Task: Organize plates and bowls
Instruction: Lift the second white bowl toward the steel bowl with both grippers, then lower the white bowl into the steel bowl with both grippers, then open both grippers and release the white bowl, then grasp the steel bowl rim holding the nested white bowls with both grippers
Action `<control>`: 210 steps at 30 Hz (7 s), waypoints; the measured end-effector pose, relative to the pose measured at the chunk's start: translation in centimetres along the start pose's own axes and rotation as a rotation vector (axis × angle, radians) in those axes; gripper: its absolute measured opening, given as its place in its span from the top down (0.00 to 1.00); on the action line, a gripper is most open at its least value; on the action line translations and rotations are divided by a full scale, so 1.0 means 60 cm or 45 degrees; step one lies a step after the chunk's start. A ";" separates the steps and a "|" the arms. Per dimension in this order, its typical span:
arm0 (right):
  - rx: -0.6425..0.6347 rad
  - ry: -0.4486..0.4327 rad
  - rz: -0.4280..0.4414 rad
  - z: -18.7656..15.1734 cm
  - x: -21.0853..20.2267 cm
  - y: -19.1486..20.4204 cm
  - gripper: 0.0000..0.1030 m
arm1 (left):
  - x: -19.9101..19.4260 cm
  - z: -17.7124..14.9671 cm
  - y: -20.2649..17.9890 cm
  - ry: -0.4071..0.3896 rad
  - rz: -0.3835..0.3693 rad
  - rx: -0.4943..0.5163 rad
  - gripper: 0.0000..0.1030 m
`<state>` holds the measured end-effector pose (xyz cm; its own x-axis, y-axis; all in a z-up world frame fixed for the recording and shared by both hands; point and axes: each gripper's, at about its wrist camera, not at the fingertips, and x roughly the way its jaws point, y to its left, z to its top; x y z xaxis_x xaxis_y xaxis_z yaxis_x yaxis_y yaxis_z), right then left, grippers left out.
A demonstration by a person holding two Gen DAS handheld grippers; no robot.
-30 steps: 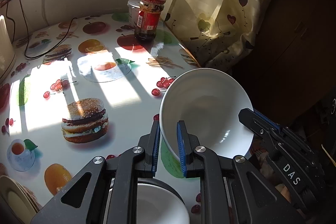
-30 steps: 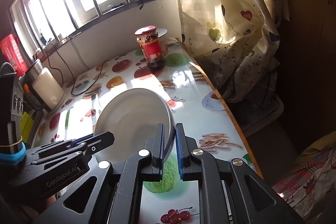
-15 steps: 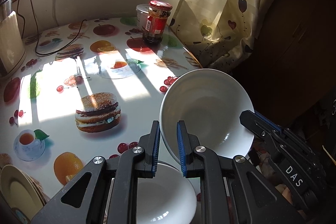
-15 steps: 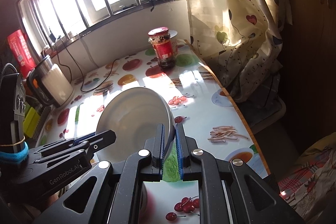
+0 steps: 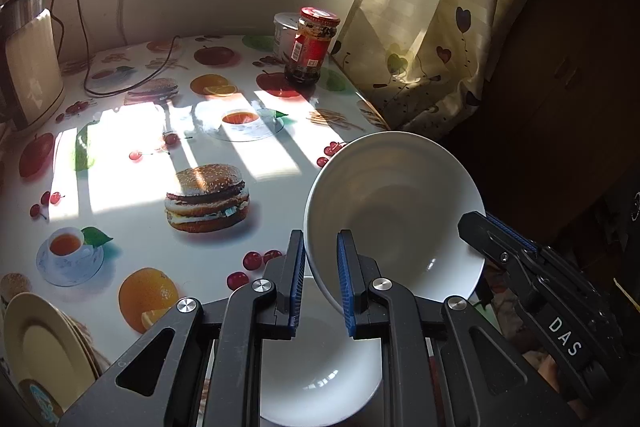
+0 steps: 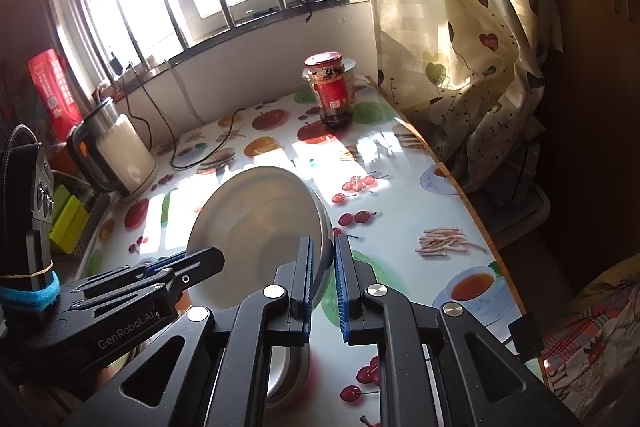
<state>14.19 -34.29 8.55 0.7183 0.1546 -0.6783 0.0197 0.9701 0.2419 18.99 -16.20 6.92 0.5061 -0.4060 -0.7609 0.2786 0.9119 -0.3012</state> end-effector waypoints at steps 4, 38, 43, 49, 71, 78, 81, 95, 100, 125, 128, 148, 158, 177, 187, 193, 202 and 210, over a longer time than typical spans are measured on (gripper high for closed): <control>-0.005 0.003 0.013 -0.007 -0.004 0.011 0.89 | -0.011 -0.007 0.010 -0.009 0.004 -0.020 0.84; -0.040 0.079 0.068 -0.075 0.000 0.058 0.89 | -0.047 -0.074 0.059 0.001 0.043 -0.092 0.84; -0.041 0.101 0.061 -0.089 0.006 0.059 0.89 | -0.044 -0.082 0.062 0.012 0.051 -0.092 0.84; -0.042 0.124 0.060 -0.100 0.013 0.060 0.89 | -0.038 -0.089 0.066 0.025 0.062 -0.099 0.84; -0.029 0.148 0.057 -0.124 0.019 0.058 0.89 | -0.027 -0.103 0.067 0.059 0.087 -0.099 0.84; -0.025 0.160 0.059 -0.123 0.024 0.058 0.89 | -0.027 -0.102 0.068 0.063 0.094 -0.100 0.84; -0.025 0.161 0.056 -0.123 0.025 0.058 0.89 | -0.027 -0.102 0.068 0.067 0.101 -0.099 0.84; -0.009 0.164 0.058 -0.123 0.026 0.054 0.89 | -0.026 -0.102 0.071 0.067 0.097 -0.103 0.84; 0.004 0.176 0.073 -0.123 0.027 0.049 0.89 | -0.027 -0.099 0.072 0.067 0.089 -0.114 0.84; 0.136 0.206 0.188 -0.103 0.021 0.030 0.87 | -0.034 -0.091 0.075 0.074 0.066 -0.135 0.84; 0.156 0.214 0.202 -0.103 0.022 0.027 0.87 | -0.034 -0.091 0.076 0.072 0.066 -0.139 0.84; 0.120 0.209 0.167 -0.109 0.025 0.035 0.86 | -0.038 -0.095 0.082 0.066 0.044 -0.150 0.81; 0.035 0.164 0.118 -0.115 0.022 0.045 0.65 | -0.048 -0.108 0.090 0.001 0.100 -0.099 0.69; 0.043 0.030 0.096 -0.149 -0.017 -0.003 0.47 | -0.080 -0.142 0.126 -0.101 0.052 -0.085 0.55; 0.091 0.084 0.050 -0.173 0.008 -0.041 0.47 | -0.057 -0.165 0.166 -0.047 0.055 -0.168 0.55; 0.099 0.115 0.076 -0.183 0.030 -0.043 0.47 | -0.038 -0.172 0.164 -0.010 0.035 -0.164 0.55; 0.134 0.138 0.151 -0.192 0.055 -0.050 0.47 | -0.011 -0.177 0.169 0.033 -0.017 -0.200 0.55; 0.152 0.137 0.216 -0.186 0.067 -0.053 0.47 | -0.002 -0.173 0.171 0.037 -0.071 -0.216 0.55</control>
<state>9.29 -34.66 -2.68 0.6401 0.3385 -0.6897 -0.0081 0.9006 0.4345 13.32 -6.15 -2.04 0.4690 -0.4564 -0.7562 0.1623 0.8861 -0.4341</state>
